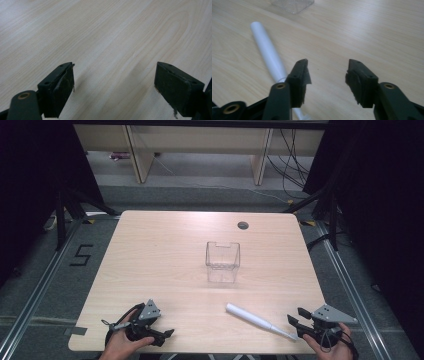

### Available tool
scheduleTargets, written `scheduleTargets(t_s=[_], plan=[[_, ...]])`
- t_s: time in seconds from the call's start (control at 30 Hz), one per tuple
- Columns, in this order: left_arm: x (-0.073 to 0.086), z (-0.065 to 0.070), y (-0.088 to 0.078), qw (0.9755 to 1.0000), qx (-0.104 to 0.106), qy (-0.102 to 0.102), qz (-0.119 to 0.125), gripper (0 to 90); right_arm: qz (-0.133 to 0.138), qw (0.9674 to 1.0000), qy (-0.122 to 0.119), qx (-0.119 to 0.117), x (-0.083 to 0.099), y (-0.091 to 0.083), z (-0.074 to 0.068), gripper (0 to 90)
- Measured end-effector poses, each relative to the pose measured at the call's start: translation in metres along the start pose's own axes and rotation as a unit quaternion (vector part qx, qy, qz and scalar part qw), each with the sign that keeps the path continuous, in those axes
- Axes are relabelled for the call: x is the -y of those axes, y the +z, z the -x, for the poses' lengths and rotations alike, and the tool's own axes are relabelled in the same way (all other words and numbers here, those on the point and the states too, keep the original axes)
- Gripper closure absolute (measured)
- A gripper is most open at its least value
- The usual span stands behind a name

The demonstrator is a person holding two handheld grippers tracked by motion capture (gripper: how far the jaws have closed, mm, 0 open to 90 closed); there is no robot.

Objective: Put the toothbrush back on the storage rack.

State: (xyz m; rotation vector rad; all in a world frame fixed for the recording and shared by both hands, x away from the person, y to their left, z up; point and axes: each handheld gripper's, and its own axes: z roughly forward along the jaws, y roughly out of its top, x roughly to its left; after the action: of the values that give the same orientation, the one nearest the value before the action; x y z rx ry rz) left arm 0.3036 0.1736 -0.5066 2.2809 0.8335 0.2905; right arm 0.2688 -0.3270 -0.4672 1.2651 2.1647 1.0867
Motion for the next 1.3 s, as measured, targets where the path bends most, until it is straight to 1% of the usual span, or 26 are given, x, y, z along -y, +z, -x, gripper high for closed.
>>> scheduleTargets(t_s=[0.03, 0.07, 0.1, 0.13, 0.2, 0.23, 0.27, 0.33, 0.37, 0.4, 0.43, 0.47, 0.5, 0.6, 0.63, 0.67, 0.7, 0.73, 0.9, 1.0, 1.03, 1.07, 1.17, 1.23, 1.27, 1.3], plan=[[0.000, 0.000, 0.000, 1.0000, 0.000, 0.000, 0.000, 15.6, 0.001, 0.9999, -0.015, -0.005, -0.001, 0.000, 0.000, 58.3], [0.000, 0.000, 0.000, 1.0000, 0.000, 0.000, 0.000, 15.6, -0.003, 0.9999, 0.000, -0.013, -0.001, 0.001, -0.003, 60.5], [0.000, 0.000, 0.000, 1.0000, 0.000, 0.000, 0.000, 15.6, -0.004, 0.9997, -0.017, -0.016, -0.001, 0.002, -0.003, 63.2], [0.000, 0.000, 0.000, 1.0000, -0.001, 0.002, -0.001, 15.6, -0.006, 0.9995, -0.026, -0.019, -0.002, 0.001, -0.004, 64.8], [0.000, -0.001, 0.000, 1.0000, -0.004, 0.001, -0.001, 15.6, -0.009, 0.9994, -0.024, -0.025, -0.002, 0.002, -0.006, 66.2], [0.000, -0.001, 0.000, 1.0000, -0.003, 0.001, -0.002, 15.6, -0.013, 0.9989, -0.023, -0.038, -0.002, 0.003, -0.008, 69.1], [0.000, -0.001, 0.000, 1.0000, -0.004, 0.002, -0.002, 15.6, -0.018, 0.9985, -0.017, -0.049, -0.002, 0.003, -0.013, 74.9], [0.000, -0.001, 0.000, 1.0000, -0.004, 0.002, -0.001, 15.6, -0.024, 0.9983, -0.017, -0.051, -0.002, 0.002, -0.015, 77.5], [0.000, -0.001, 0.000, 1.0000, -0.004, 0.002, -0.002, 15.6, -0.019, 0.9973, -0.047, -0.052, -0.002, 0.003, -0.013, 79.8], [0.000, -0.001, 0.000, 1.0000, -0.004, 0.001, -0.001, 15.6, -0.027, 0.9965, -0.050, -0.061, -0.002, 0.005, -0.018, 83.4], [0.000, -0.001, 0.000, 1.0000, -0.004, 0.001, -0.001, 15.6, -0.027, 0.9965, -0.050, -0.061, -0.002, 0.005, -0.018, 83.4], [0.000, -0.001, 0.000, 1.0000, -0.004, 0.000, -0.001, 15.6, -0.040, 0.9951, -0.054, -0.072, -0.002, 0.006, -0.024, 86.7], [0.000, -0.001, 0.000, 1.0000, -0.004, 0.000, -0.001, 15.6, -0.040, 0.9951, -0.054, -0.072, -0.002, 0.006, -0.024, 86.7], [0.000, -0.001, 0.000, 1.0000, -0.003, 0.000, -0.001, 15.6, -0.043, 0.9917, -0.091, -0.080, -0.002, 0.010, -0.028, 89.3], [0.000, -0.001, 0.000, 1.0000, -0.003, 0.000, -0.001, 15.6, -0.049, 0.9921, -0.080, -0.083, -0.002, 0.011, -0.032, 89.6], [0.000, -0.001, 0.000, 1.0000, -0.004, 0.000, -0.001, 15.6, -0.058, 0.9909, -0.086, -0.087, -0.001, 0.013, -0.035, 89.8], [0.000, -0.001, 0.000, 1.0000, -0.004, 0.000, -0.001, 15.6, -0.058, 0.9909, -0.086, -0.087, -0.001, 0.013, -0.035, 89.8], [0.000, -0.001, 0.000, 1.0000, -0.005, 0.001, 0.000, 15.6, -0.056, 0.9897, -0.099, -0.087, 0.000, 0.015, -0.036, 89.9], [0.000, 0.000, 0.000, 1.0000, 0.000, -0.001, 0.001, 15.6, -0.063, 0.9881, -0.108, -0.090, 0.002, 0.021, -0.034, 90.0], [0.000, -0.001, 0.000, 1.0000, -0.004, 0.000, -0.001, 15.6, -0.065, 0.9874, -0.110, -0.094, 0.002, 0.022, -0.034, 90.0], [0.000, -0.001, 0.000, 1.0000, -0.004, 0.000, -0.001, 15.6, -0.063, 0.9878, -0.116, -0.084, 0.002, 0.021, -0.033, 89.9], [0.000, -0.001, 0.000, 1.0000, -0.003, 0.000, 0.000, 15.6, -0.068, 0.9866, -0.117, -0.092, 0.002, 0.023, -0.034, 90.0], [0.000, 0.000, 0.000, 1.0000, 0.001, -0.001, 0.001, 15.6, -0.069, 0.9869, -0.114, -0.091, 0.003, 0.024, -0.035, 89.9], [0.000, 0.000, 0.000, 1.0000, 0.000, -0.002, 0.001, 15.6, -0.069, 0.9863, -0.119, -0.091, 0.004, 0.026, -0.034, 89.9], [0.000, -0.001, 0.000, 1.0000, -0.003, 0.001, 0.000, 15.6, -0.078, 0.9857, -0.119, -0.091, 0.004, 0.026, -0.034, 89.9], [0.000, -0.001, 0.000, 1.0000, -0.004, 0.000, 0.000, 15.6, -0.076, 0.9854, -0.124, -0.089, 0.004, 0.026, -0.034, 89.9]])
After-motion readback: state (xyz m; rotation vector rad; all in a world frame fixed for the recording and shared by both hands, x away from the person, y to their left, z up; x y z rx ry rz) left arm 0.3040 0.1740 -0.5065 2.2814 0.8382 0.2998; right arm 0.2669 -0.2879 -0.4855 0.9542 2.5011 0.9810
